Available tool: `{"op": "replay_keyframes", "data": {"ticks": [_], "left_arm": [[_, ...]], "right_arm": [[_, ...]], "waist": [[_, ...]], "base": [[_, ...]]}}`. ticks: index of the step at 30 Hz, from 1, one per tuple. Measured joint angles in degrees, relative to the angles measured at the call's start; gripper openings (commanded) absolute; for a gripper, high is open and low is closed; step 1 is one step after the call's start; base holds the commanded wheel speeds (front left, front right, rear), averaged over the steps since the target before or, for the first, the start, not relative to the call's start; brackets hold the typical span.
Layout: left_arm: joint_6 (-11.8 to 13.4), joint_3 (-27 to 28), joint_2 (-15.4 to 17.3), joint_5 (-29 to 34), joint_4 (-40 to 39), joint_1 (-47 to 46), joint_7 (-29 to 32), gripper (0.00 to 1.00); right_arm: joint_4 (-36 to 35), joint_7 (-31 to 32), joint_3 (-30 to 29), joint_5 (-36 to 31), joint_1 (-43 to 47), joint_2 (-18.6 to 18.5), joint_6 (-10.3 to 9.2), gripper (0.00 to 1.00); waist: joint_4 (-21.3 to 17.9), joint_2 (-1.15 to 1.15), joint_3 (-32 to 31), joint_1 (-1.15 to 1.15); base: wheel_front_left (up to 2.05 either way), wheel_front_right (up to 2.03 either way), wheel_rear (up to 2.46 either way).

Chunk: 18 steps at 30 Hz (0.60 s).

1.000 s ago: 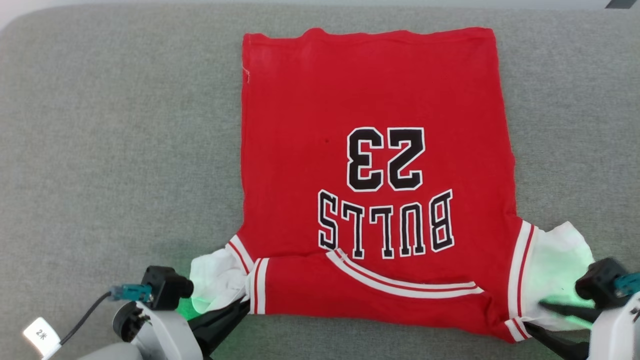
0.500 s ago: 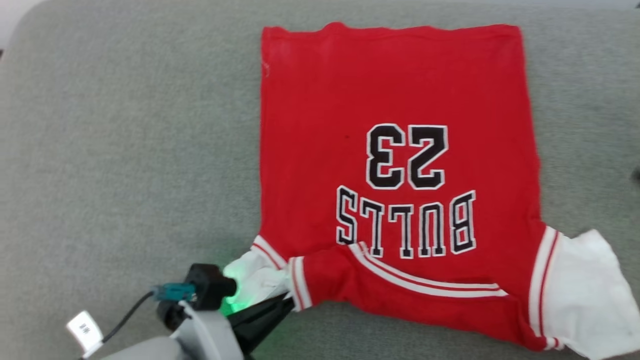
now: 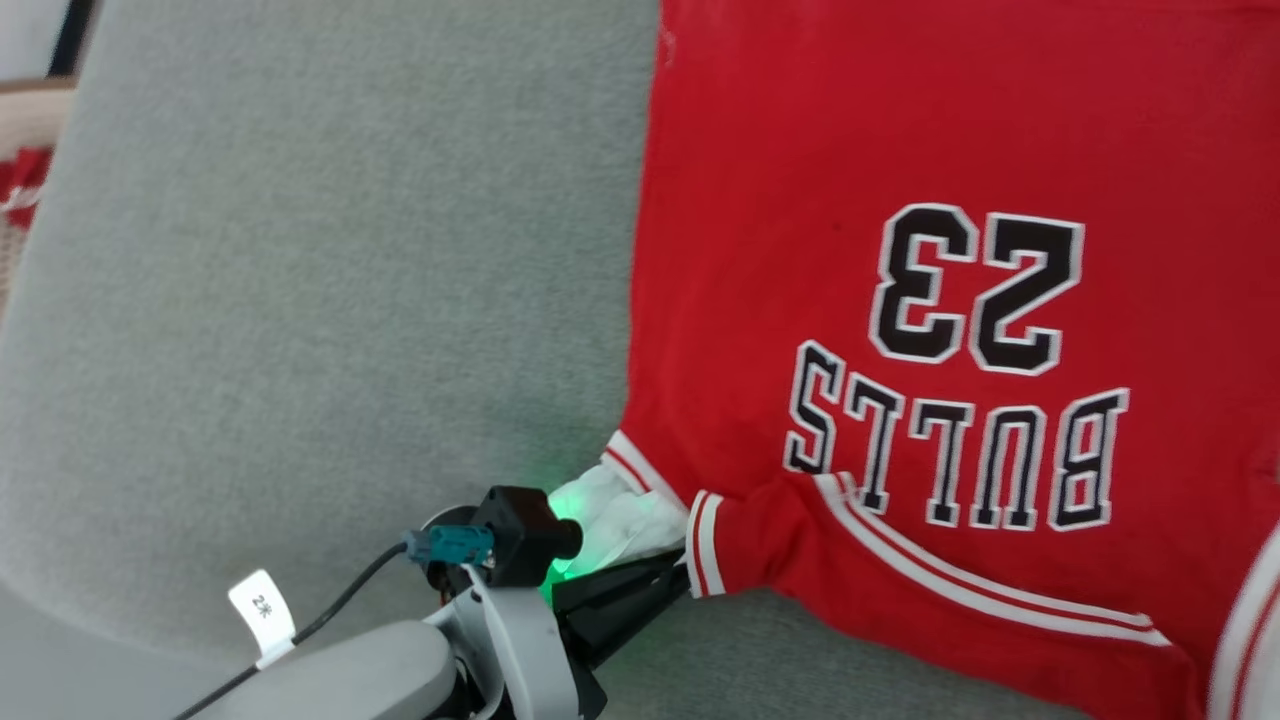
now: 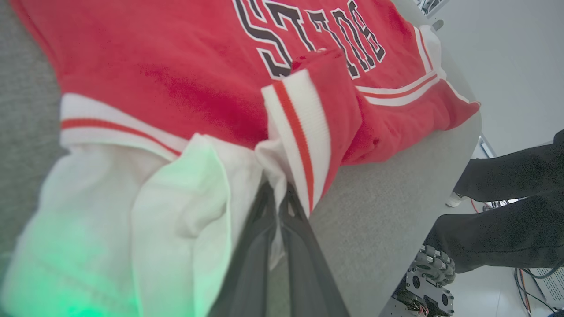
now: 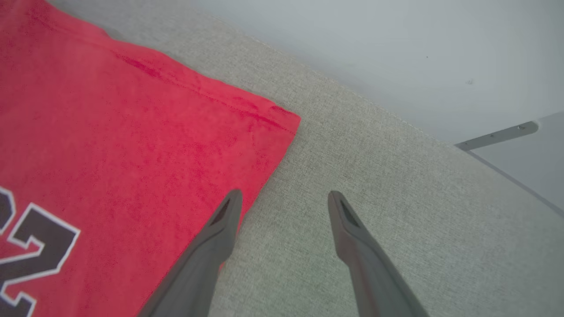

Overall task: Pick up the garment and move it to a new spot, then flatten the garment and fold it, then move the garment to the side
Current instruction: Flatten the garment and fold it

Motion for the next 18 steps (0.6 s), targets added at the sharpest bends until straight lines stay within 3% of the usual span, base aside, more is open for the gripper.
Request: {"op": "replay_keyframes", "data": {"ticks": [9,18], "left_arm": [[-0.05,-0.02,0.14,1.12,-0.97,-1.83,-0.77,0.00],[-0.05,-0.01,0.42,1.92,-2.61,-2.43,-1.03,0.00]], "right_arm": [[15.45,0.76,1.93,-4.20,-8.14,3.61,-0.01,1.00],[22.74,-0.85,2.12,-6.32,-12.55,5.19,-0.01,1.00]], "waist": [[4.92,0.00,3.26,0.00],[6.91,0.00,5.27,0.00]], "base": [[0.00,0.00,0.00],[0.00,0.00,0.00]]}}
